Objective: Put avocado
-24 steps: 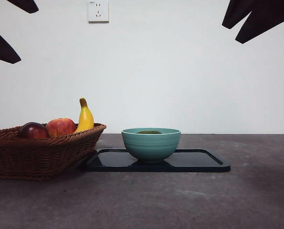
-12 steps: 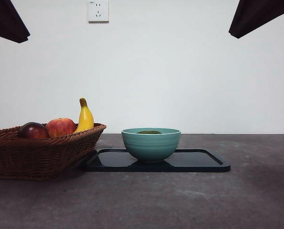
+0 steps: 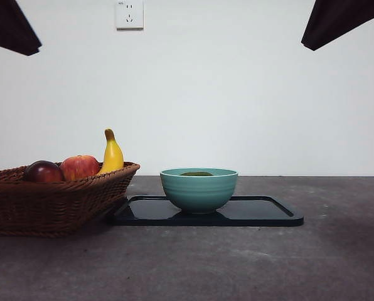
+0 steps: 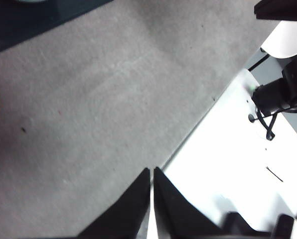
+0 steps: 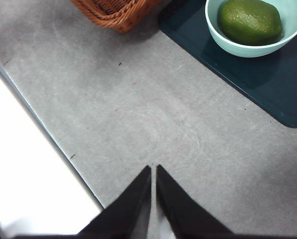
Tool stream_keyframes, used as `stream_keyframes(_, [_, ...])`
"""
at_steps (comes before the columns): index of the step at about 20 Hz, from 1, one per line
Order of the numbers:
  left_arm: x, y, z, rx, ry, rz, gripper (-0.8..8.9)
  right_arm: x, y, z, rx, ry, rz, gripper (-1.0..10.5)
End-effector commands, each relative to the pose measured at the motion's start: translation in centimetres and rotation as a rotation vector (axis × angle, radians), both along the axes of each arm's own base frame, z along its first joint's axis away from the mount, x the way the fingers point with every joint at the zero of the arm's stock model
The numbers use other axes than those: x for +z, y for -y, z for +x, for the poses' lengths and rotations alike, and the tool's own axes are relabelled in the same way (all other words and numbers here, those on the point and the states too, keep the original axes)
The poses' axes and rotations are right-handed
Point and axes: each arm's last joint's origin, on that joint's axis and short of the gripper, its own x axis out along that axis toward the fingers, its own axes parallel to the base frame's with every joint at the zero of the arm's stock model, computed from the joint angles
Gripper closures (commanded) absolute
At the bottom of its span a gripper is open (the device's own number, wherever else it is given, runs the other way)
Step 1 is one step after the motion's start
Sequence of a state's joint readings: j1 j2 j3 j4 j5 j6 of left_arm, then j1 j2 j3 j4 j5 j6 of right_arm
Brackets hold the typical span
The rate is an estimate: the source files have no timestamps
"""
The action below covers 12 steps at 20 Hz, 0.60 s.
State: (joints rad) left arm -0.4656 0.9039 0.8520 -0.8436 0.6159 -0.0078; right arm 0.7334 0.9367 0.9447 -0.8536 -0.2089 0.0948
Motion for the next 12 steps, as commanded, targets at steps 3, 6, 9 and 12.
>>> stream_keyframes(3, [3.8,-2.2,0.3,0.124,0.543,-0.027,8.05,0.3,-0.3,0.0,0.003,0.003,0.011,9.4])
stream_keyframes(6, [6.0,-5.0,-0.7,0.344,0.890,-0.067,8.05,0.3,-0.3,0.0,0.003,0.003,0.011,9.4])
stream_keyframes(9, [5.1,-7.1,-2.3,0.574,1.077,-0.008,8.05,0.3,-0.3,0.0,0.003,0.003,0.011,9.4])
stream_keyframes(12, [1.9,-8.2,-3.4,0.753,1.120,0.072,8.05,0.3,-0.3,0.0,0.003,0.003,0.011,9.4])
